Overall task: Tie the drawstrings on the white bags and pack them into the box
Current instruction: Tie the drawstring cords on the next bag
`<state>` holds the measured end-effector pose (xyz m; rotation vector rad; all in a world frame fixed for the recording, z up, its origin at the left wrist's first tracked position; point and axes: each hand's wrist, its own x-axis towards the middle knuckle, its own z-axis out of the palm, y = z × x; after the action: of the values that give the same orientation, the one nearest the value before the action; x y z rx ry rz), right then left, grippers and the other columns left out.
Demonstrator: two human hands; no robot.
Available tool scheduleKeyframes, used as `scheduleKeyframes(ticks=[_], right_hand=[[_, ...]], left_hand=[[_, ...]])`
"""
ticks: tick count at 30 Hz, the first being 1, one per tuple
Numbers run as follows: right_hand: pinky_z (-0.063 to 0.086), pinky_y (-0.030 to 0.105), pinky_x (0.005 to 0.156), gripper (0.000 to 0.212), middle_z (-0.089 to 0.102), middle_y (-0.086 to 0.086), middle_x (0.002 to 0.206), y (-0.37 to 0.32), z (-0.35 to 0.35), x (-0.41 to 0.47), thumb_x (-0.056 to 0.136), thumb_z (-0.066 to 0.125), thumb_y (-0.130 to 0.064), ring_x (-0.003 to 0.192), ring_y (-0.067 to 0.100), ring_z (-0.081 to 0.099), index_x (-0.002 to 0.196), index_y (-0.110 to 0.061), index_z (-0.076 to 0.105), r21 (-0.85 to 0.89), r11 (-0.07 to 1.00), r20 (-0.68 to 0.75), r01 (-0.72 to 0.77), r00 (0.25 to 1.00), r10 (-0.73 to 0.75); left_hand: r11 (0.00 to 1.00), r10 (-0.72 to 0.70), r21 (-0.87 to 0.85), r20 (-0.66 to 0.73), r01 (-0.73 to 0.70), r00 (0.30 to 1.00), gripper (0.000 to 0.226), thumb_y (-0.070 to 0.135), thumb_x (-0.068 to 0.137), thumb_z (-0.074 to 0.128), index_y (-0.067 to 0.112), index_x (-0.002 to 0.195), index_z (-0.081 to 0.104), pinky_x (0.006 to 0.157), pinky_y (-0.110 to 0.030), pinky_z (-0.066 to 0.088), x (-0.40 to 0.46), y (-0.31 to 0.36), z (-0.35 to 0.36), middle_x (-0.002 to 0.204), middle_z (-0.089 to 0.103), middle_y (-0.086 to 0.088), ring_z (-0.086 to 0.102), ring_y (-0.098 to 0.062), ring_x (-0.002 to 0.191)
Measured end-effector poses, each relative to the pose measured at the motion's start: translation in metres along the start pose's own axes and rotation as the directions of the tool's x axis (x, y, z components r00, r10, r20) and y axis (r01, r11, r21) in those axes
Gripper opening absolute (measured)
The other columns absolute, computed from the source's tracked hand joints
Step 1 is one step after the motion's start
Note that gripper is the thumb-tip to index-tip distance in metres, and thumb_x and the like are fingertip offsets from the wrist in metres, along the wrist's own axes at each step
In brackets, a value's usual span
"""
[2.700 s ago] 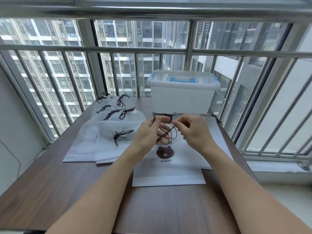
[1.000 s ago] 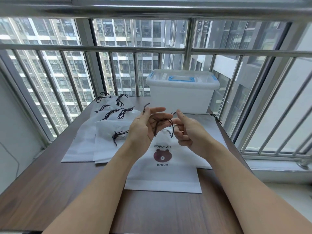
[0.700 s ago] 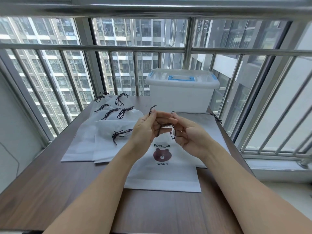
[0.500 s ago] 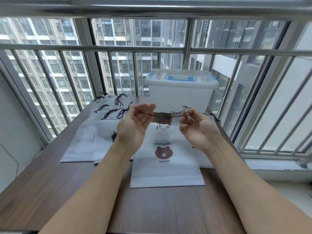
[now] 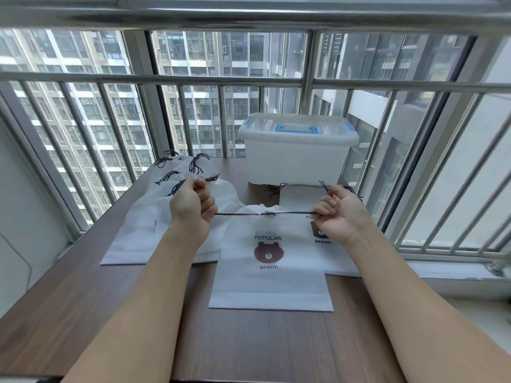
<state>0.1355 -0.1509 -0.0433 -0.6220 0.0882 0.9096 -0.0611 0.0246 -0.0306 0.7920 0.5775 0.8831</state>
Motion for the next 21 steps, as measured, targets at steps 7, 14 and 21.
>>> scheduleKeyframes(ticks=[7,14,21], right_hand=[[0.011,0.017,0.031,0.044,0.018,-0.007,0.041,-0.003,-0.002,0.001,0.108,0.043,-0.018,0.03,0.007,0.014,0.067,-0.019,0.028,-0.086,0.986,-0.141,0.142,0.978,-0.153],[0.022,0.019,0.035,0.013,0.036,-0.004,0.056,-0.001,0.005,-0.012,0.099,0.061,-0.011,0.039,0.007,0.026,0.088,-0.015,0.054,-0.679,0.635,0.06,0.369,0.89,-0.452],[0.042,0.024,0.067,0.043,0.06,-0.012,0.082,0.015,0.001,-0.022,0.061,0.074,-0.078,0.078,0.001,0.057,0.079,-0.04,0.075,-0.756,-0.481,0.578,0.444,0.798,-0.173]], left_hand=[[0.887,0.27,0.399,-0.042,-0.231,0.962,0.052,0.037,0.109,0.027,0.015,0.065,0.045,0.038,-0.017,0.021,0.001,0.001,-0.002,0.041,0.032,0.007,0.025,-0.01,0.034],[0.228,0.401,0.853,0.357,-0.47,0.843,0.031,0.028,0.1,0.05,0.017,0.072,0.057,0.055,-0.03,0.034,-0.006,-0.018,-0.003,0.053,0.047,0.006,0.046,-0.017,0.054],[0.022,0.261,0.788,0.59,-0.616,0.764,0.047,0.07,0.072,0.069,0.026,0.063,0.058,0.054,-0.025,0.036,-0.007,-0.02,-0.008,0.057,0.054,0.013,0.049,-0.004,0.055]])
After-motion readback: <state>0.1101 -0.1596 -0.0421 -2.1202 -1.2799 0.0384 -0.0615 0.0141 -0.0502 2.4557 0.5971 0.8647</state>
